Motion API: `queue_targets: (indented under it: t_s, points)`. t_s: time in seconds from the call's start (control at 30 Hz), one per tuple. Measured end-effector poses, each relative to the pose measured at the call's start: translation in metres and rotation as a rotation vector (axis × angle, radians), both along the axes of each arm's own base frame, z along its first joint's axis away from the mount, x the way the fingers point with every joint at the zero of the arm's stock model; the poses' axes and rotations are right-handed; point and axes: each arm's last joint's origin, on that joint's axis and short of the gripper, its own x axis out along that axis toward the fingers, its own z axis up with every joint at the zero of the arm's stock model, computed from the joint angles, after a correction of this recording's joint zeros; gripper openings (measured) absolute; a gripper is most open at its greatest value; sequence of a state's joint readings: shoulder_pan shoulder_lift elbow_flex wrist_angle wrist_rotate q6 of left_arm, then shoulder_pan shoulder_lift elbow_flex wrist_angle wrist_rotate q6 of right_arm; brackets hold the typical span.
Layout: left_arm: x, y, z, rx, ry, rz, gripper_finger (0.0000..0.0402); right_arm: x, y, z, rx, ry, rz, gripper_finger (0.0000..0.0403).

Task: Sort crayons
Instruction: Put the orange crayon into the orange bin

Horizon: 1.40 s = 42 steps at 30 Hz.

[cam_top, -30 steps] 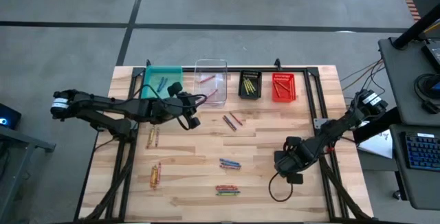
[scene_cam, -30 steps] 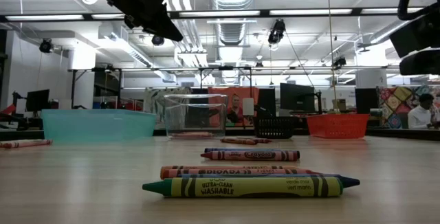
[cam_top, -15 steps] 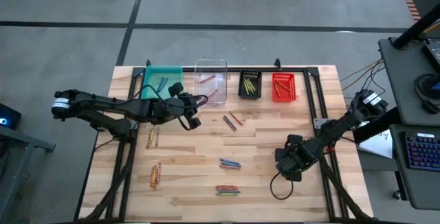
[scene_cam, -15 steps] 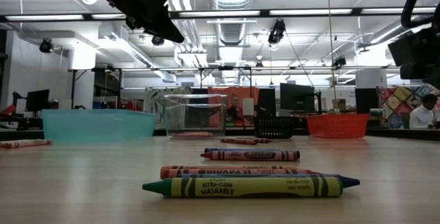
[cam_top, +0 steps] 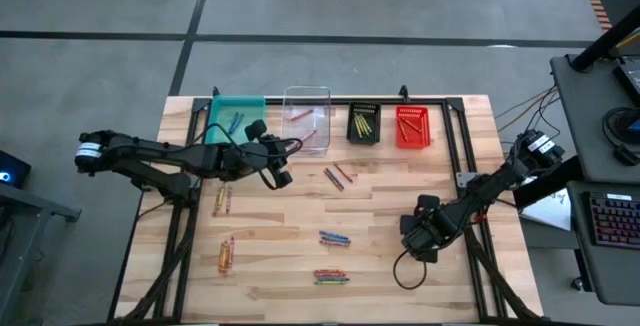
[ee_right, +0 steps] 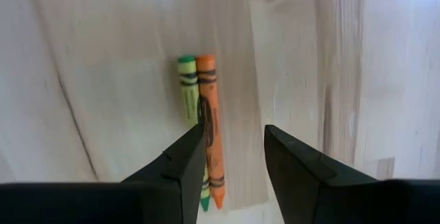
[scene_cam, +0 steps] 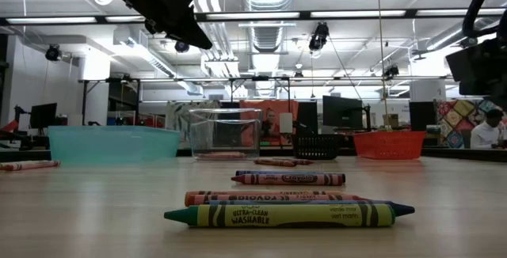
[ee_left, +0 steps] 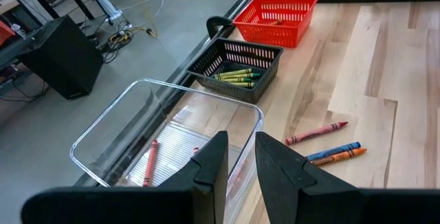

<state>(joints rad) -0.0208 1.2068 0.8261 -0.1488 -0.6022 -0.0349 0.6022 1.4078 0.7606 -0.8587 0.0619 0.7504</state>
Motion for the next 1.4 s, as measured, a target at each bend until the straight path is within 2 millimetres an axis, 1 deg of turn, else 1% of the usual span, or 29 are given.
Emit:
queue_targets:
  t_s: [0.4, 0.7, 0.83, 1.07, 1.2, 1.4]
  points:
    - [0.0, 0.0, 0.0, 0.0, 0.0, 0.0, 0.0057, -0.004, -0.003, -0.013, -0.001, -0.031, -0.017, 0.0139]
    - [0.0, 0.0, 0.0, 0.0, 0.0, 0.0, 0.0057, -0.006, -0.005, -0.018, 0.003, -0.041, -0.017, 0.0135]
    - [0.0, 0.0, 0.0, 0.0, -0.001, 0.0, 0.0057, -0.005, -0.008, -0.02, 0.014, -0.043, -0.031, 0.0113]
    - [0.0, 0.0, 0.0, 0.0, -0.001, 0.0, 0.0057, -0.001, -0.014, -0.021, 0.027, -0.038, -0.032, 0.0048]
    - [0.0, 0.0, 0.0, 0.0, -0.001, 0.0, 0.0057, 0.002, -0.018, -0.022, 0.025, -0.035, -0.032, 0.0016]
    - [0.0, 0.0, 0.0, 0.0, -0.001, 0.0, 0.0057, 0.004, -0.025, -0.019, 0.031, -0.044, -0.063, 0.0013]
